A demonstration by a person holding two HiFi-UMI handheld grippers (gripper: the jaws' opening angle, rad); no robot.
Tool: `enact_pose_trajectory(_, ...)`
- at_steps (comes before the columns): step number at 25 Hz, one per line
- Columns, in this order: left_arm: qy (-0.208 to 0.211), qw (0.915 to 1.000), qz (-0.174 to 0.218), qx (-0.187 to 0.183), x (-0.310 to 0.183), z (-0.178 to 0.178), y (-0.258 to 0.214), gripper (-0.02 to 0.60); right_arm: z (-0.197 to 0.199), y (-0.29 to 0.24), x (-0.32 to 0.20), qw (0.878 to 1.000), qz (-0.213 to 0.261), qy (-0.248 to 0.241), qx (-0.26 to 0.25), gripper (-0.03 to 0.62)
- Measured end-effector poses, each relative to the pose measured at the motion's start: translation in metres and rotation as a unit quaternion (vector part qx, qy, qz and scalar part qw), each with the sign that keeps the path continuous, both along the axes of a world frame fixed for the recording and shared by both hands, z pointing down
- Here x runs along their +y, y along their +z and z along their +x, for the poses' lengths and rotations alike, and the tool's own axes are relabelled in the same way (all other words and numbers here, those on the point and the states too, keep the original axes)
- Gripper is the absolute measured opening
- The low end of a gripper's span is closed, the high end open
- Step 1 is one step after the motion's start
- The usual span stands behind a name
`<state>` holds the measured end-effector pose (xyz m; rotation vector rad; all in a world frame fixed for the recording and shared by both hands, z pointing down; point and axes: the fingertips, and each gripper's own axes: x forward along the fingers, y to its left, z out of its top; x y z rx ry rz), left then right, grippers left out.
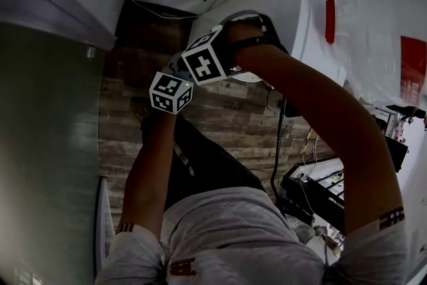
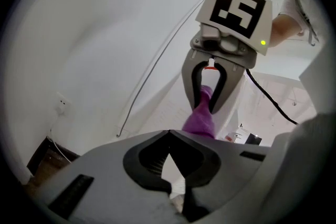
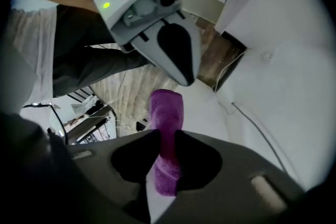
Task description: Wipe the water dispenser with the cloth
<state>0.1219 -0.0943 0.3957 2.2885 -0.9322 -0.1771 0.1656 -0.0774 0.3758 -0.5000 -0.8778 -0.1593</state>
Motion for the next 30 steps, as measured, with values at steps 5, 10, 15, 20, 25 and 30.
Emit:
enact_pose_trajectory(5, 0.0, 0.9999, 0.009, 0.005, -0.01, 0.006, 0.0, -0.002, -0.006, 0.018, -0.076, 0.994, 0.101, -0.042, -0.019, 0.092)
enact_pose_trajectory(10, 0.0, 0.9996, 0.025, 0.01, -0.015, 0.013, 0.001, -0.002, 0.008, 0.034, -0.141, 0.984, 0.171, -0.048, -0.011, 0.092)
enact_pose_trajectory(15, -0.007, 0.9994, 0.029, 0.015, -0.016, 0.02, 0.01, -0.002, 0.023, 0.051, -0.174, 0.979, 0.201, -0.04, -0.005, 0.092)
enact_pose_trajectory(20, -0.011, 0.9994, 0.031, 0.012, -0.013, 0.025, 0.025, -0.002, 0.032, 0.071, -0.184, 0.977, 0.208, -0.048, 0.004, 0.092)
enact_pose_trajectory(25, -0.025, 0.999, 0.036, 0.011, -0.014, 0.022, 0.029, -0.002, 0.034, 0.087, -0.196, 0.973, 0.214, -0.084, 0.015, 0.092)
enact_pose_trajectory(30, -0.015, 0.9991, 0.039, 0.012, -0.012, 0.025, 0.035, -0.002, 0.045, 0.1, -0.202, 0.972, 0.215, -0.091, 0.028, 0.092)
